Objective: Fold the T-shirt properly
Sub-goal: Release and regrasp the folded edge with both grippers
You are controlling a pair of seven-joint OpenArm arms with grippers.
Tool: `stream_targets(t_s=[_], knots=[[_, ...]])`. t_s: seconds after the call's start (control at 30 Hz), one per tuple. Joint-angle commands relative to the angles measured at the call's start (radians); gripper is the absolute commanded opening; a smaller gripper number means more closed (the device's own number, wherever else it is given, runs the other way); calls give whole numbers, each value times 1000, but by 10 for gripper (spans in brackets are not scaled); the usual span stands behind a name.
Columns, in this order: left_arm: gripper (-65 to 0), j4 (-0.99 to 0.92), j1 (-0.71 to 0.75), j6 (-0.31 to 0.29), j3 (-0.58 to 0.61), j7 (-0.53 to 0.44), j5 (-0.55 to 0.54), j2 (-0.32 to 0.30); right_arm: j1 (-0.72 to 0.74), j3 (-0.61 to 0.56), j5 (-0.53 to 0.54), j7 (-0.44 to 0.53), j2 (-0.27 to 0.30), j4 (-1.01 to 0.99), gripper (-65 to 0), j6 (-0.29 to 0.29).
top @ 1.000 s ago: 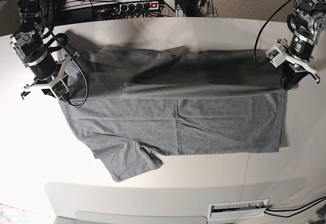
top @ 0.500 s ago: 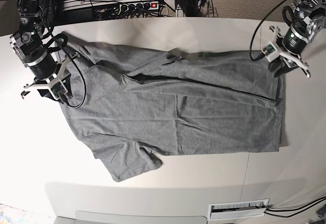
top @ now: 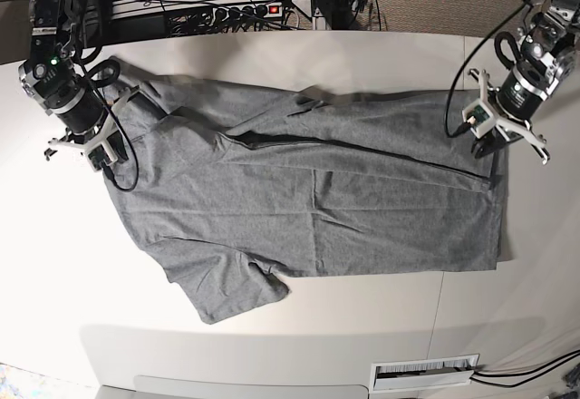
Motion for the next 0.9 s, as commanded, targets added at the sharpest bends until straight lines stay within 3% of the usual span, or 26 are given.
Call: stream_targets(t_s=[0.0,0.23,0.37,0.47,0.57,0.67,0.87], knots=[[-650,-5,-19,2,-9,-15,-7,-19,8,8,3,40,16,-3,-650,-9],[-650,-122,-120,-109,-9,-43,-94,34,10,-17,10,87,-5,-48,-650,-9],[-650,-154,-169,-231,-9,-46,-110,88,27,-84,-18,86,-56,-48,-650,-8],[-650,-170,-209,-288,-9,8,-106,114,44,-130,-91,87,-87,-48,-650,-9],[-650,-180,-241,-348,-9,63,-103,115,55,-150,-125,86,-98,-48,-650,-8],[-650,-189,-266,-451,-9,120,-104,115,55,-154,-125,82,-97,-48,-650,-8],[-650,-235,-267,-583,-9,116,-107,113,55,-154,-125,38,-97,-48,-650,-8]])
